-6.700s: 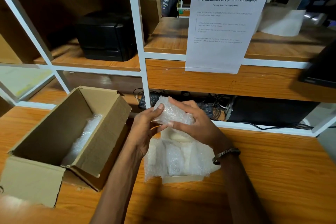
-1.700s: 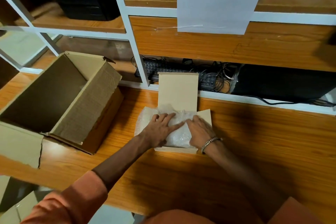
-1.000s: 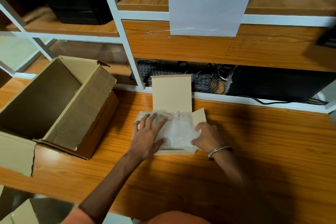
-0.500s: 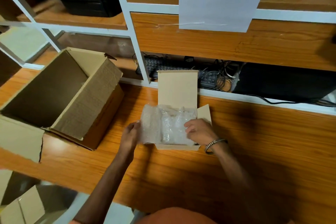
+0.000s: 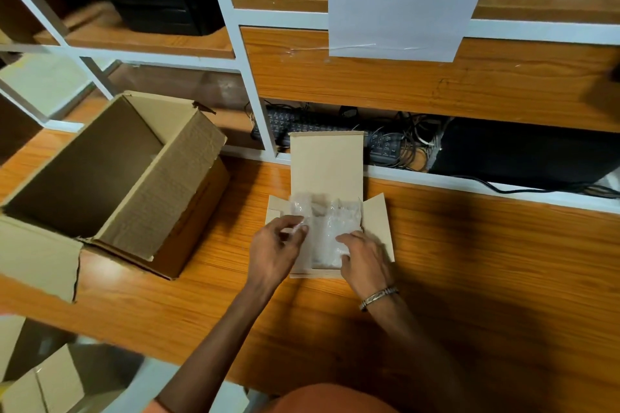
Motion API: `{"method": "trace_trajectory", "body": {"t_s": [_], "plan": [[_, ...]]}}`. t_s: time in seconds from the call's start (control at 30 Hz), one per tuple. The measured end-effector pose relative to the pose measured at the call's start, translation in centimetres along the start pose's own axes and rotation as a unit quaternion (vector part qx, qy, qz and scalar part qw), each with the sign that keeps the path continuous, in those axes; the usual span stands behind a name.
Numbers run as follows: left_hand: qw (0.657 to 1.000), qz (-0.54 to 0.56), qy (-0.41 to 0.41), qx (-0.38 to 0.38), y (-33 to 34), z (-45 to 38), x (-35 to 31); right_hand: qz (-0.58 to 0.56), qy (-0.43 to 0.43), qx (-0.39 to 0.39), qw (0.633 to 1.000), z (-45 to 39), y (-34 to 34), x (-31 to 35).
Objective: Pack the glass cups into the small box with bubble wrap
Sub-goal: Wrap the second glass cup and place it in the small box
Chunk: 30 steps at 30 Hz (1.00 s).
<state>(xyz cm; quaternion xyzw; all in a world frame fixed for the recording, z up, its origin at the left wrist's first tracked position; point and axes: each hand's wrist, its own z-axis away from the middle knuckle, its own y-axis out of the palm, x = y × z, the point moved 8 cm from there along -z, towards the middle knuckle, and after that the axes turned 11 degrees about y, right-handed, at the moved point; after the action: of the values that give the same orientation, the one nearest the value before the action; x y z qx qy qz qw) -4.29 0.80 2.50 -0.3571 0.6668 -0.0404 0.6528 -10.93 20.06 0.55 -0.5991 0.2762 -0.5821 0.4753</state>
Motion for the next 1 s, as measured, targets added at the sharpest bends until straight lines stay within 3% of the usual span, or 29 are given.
{"method": "trace_trajectory", "body": {"t_s": [0.17,0.27,0.33,0.4,0.5,0.7,0.93,1.0], "plan": [[0.982,0.024,-0.002,0.189,5.8,0.1,-1.9,-0.001,0.002,0.024,1.000,0.3,-0.8,0.0],[0.957,-0.048,0.081,0.274,7.8,1.2,-2.8,-0.041,0.023,0.058,0.997,0.2,-1.1,-1.2],[0.950,-0.071,0.142,0.269,7.4,1.1,-2.9,-0.074,0.036,0.060,0.995,0.2,-1.7,-1.6],[0.944,-0.056,0.172,0.275,6.9,0.9,-3.3,-0.115,0.040,0.009,0.992,0.1,-3.4,-1.3],[0.942,-0.031,0.151,0.300,6.5,0.4,-3.9,-0.128,-0.005,-0.066,0.990,-0.1,-6.0,0.3],[0.958,-0.068,0.153,0.234,5.6,-1.3,-3.3,-0.009,-0.152,0.052,0.987,-1.9,-4.2,4.0],[0.986,0.051,0.016,0.161,2.4,-2.4,-2.2,0.120,-0.119,0.084,0.982,-3.1,-3.2,1.8],[0.978,-0.096,0.108,0.151,1.4,-3.1,-2.6,0.153,-0.136,0.077,0.976,-3.0,-2.7,1.6]]}}
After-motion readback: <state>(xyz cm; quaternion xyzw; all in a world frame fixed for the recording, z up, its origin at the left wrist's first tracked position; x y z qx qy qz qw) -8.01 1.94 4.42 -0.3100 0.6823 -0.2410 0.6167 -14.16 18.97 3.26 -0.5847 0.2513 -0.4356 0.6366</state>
